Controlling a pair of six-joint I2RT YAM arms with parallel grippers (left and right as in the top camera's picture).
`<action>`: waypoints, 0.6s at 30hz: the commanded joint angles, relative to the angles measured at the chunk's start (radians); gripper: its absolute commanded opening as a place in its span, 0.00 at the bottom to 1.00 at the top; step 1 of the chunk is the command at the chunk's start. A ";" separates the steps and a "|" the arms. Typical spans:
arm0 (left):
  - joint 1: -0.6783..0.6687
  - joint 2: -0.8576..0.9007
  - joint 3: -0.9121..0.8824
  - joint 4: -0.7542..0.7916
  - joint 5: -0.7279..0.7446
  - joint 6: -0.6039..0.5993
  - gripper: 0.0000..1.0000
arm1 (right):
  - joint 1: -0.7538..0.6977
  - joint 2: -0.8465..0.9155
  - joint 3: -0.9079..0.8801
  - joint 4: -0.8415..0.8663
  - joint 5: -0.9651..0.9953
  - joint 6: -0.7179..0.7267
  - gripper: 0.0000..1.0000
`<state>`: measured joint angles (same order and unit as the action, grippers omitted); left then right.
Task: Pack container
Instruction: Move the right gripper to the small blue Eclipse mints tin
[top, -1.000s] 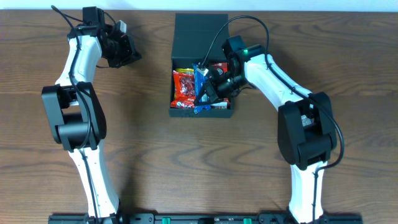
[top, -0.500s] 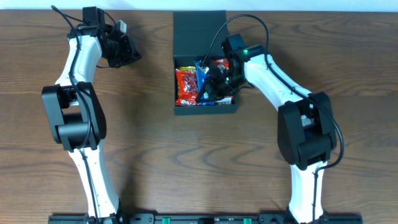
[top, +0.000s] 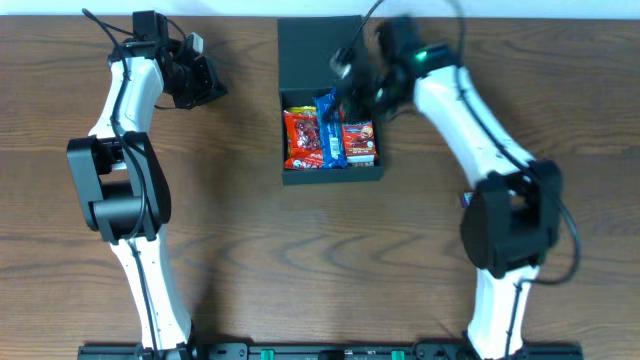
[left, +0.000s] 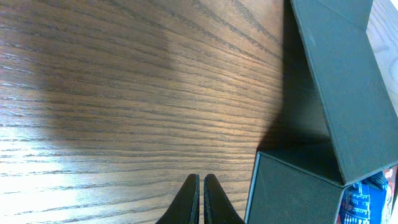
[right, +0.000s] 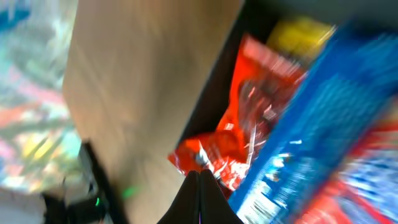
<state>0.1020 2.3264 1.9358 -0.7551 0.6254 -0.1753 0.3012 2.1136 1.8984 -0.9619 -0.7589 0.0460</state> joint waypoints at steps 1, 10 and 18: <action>0.002 -0.040 -0.002 -0.003 0.003 0.023 0.06 | -0.040 -0.116 0.066 -0.003 0.229 0.167 0.02; 0.002 -0.040 -0.002 -0.003 0.003 0.023 0.06 | -0.177 -0.187 0.059 -0.368 0.821 0.730 0.01; 0.002 -0.040 -0.002 -0.003 0.003 0.023 0.06 | -0.208 -0.187 -0.140 -0.477 0.898 1.149 0.02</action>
<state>0.1020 2.3264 1.9358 -0.7551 0.6250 -0.1753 0.0898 1.9202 1.8175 -1.4406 0.0727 1.0214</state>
